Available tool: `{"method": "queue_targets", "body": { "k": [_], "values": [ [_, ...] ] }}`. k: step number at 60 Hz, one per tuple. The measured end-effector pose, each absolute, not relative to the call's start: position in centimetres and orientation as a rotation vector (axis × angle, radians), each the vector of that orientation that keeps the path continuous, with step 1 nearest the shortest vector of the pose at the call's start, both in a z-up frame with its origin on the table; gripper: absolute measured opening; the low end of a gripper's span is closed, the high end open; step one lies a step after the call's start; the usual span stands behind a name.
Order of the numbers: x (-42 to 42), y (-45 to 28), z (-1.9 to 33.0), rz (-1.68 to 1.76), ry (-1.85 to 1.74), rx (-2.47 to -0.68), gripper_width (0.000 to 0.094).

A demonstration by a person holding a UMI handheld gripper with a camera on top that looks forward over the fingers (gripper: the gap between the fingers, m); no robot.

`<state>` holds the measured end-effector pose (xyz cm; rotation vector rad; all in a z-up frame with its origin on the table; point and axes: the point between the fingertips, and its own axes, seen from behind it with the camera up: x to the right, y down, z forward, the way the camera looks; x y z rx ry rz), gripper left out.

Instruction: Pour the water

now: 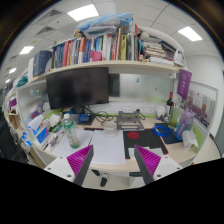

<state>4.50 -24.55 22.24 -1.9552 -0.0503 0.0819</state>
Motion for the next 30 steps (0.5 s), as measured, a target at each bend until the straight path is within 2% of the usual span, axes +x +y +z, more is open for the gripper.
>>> {"method": "queue_targets", "body": {
  "k": [13,14,15,30],
  "values": [
    [-3.8,-21.6,17.1,0.114,-0.189,-1.97,0.0857],
    [-4.7,-21.2,16.6,0.115,-0.201,-1.97,0.0819],
    [-5.6,-20.8,16.1,0.119,-0.213,-1.97,0.0859],
    [-18.0,-11.6,9.5,0.15,-0.221,-1.946,0.0857]
  ]
}}
